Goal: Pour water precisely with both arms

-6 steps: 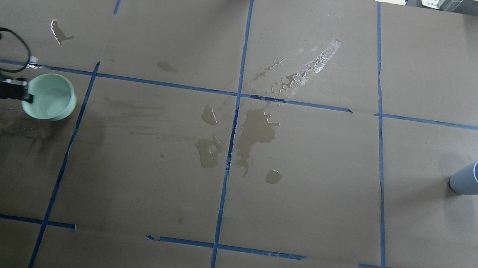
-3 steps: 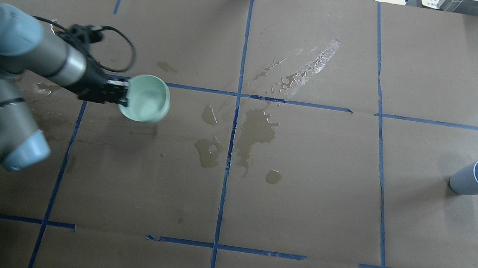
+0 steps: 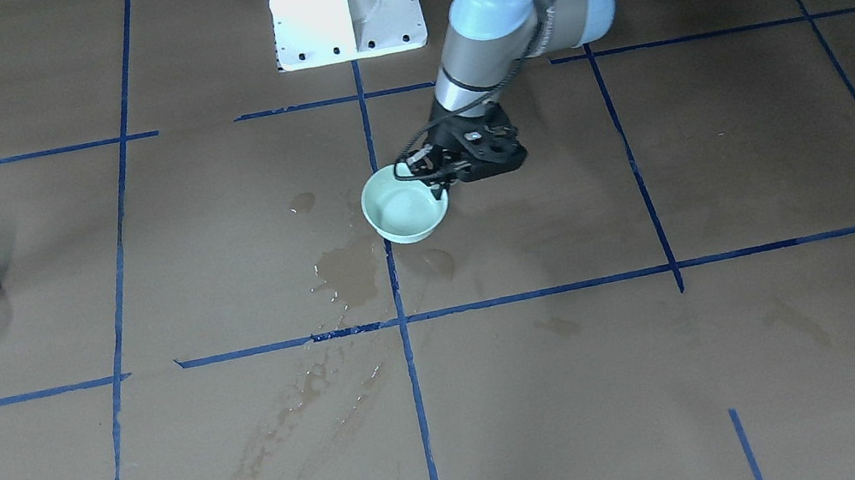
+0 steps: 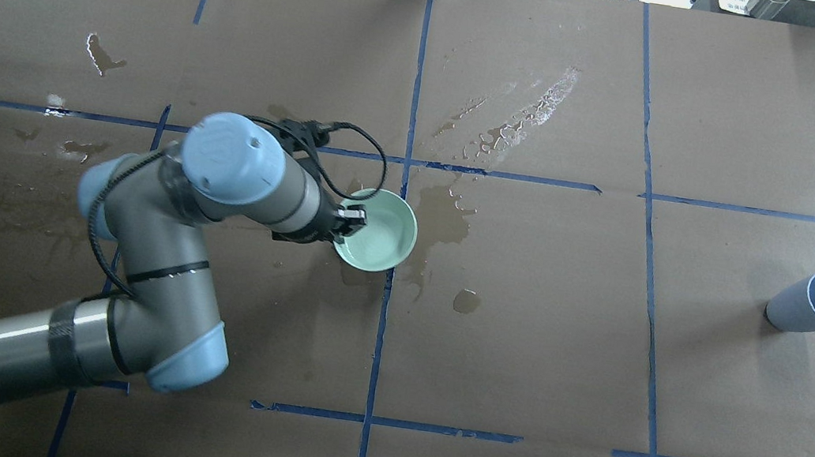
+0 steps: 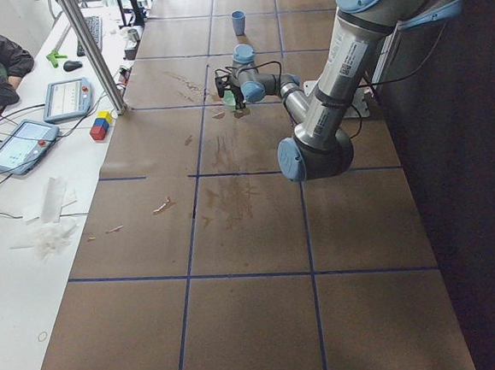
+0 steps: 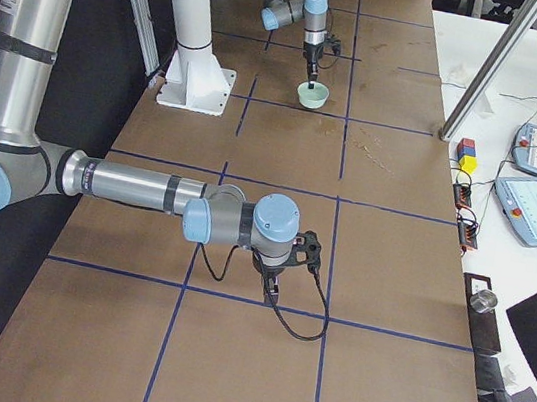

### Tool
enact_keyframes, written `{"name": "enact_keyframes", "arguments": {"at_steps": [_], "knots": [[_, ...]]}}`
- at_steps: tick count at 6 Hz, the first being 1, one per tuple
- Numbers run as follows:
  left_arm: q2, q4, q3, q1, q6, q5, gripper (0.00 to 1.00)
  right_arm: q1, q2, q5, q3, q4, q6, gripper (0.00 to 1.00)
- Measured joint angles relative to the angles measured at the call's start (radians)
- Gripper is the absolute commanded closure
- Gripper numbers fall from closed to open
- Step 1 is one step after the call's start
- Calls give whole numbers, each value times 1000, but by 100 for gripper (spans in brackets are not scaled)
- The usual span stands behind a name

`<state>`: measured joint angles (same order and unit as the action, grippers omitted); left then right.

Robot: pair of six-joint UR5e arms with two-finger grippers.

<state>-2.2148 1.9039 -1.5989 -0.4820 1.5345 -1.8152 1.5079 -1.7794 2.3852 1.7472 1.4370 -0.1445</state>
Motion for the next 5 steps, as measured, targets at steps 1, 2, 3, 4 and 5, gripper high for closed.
{"name": "enact_keyframes", "arguments": {"at_steps": [1,2,3,4,5], "knots": [[-26,-8,31,17,5,20,82,0,0,0,0,0,0,0],[-42,-10,56,21,5,26,52,0,0,0,1,0,0,0],[-53,-10,71,21,2,28,1,0,0,0,1,0,0,0],[-58,-11,75,22,0,27,0,0,0,0,1,0,0,0],[-57,-39,57,17,-15,24,0,0,0,3,4,-1,1,0]]}}
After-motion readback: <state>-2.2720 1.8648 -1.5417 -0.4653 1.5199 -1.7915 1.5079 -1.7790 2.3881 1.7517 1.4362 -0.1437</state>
